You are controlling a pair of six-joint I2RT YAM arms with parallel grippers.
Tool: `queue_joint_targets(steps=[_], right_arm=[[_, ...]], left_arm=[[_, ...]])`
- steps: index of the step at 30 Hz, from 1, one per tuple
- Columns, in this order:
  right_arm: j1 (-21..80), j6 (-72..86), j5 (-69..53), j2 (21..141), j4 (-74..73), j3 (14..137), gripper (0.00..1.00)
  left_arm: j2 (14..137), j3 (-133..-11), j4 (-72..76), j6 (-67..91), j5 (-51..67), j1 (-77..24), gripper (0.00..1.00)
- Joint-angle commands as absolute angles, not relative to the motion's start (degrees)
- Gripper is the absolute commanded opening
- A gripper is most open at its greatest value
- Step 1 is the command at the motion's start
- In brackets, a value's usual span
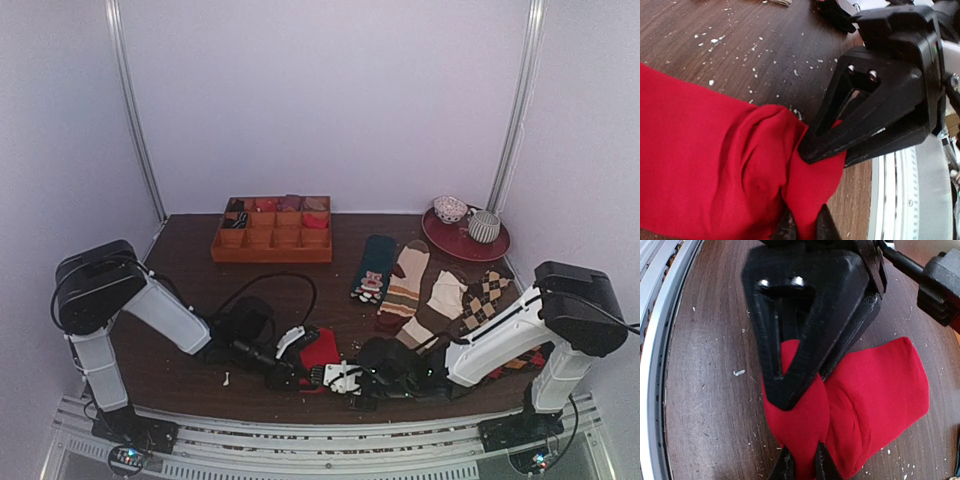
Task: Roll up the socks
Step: Roll the sock at the center of the board.
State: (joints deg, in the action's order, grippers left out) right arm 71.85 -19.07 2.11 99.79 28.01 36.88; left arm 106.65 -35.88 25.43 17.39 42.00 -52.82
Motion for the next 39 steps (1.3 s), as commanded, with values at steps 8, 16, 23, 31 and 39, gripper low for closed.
queue_joint_targets(steps=[8,16,23,31,39], right_arm=[[65.2,-5.9,-20.5,98.4,6.3,43.6,0.07],[60.1,1.9,-39.5,109.6,-18.0,60.5,0.08],[54.7,11.3,-47.5,114.4,-13.8,60.5,0.08],[51.6,13.6,-51.9,118.0,-11.3,60.1,0.08],[50.2,13.6,-53.4,119.3,-11.4,59.9,0.07]], left_arm=[[84.8,-28.2,19.7,9.6,21.1,-54.0,0.58],[77.8,-24.5,31.1,-1.9,16.4,-59.4,0.59],[84.3,-23.4,34.5,-1.8,18.0,-62.2,0.57],[86.3,-21.6,37.6,-1.0,16.1,-62.8,0.57],[94.9,-24.6,41.4,-1.8,17.2,-63.5,0.57]])
